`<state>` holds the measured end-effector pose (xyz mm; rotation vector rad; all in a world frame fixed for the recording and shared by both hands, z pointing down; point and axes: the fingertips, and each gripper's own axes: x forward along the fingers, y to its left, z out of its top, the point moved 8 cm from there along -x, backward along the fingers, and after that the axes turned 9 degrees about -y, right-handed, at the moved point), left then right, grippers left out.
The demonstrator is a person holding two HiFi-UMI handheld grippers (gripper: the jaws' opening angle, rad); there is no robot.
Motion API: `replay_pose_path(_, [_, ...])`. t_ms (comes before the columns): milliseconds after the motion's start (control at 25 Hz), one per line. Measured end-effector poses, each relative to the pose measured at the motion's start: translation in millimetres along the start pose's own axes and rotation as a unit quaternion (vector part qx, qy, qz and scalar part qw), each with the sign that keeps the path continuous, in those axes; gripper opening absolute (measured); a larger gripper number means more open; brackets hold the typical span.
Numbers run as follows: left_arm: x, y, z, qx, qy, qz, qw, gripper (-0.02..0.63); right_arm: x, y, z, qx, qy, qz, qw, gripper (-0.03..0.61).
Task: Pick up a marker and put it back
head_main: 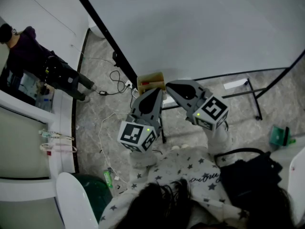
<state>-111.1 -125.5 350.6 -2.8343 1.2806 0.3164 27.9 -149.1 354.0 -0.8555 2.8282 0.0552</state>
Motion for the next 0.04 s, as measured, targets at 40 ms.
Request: replay_pose_path(40, [0.1, 0.2, -0.1, 0.0, 0.0, 0.0, 1.0, 0.002, 0.3, 0.1, 0.4, 0.001, 0.0, -0.001, 1.0, 0.005])
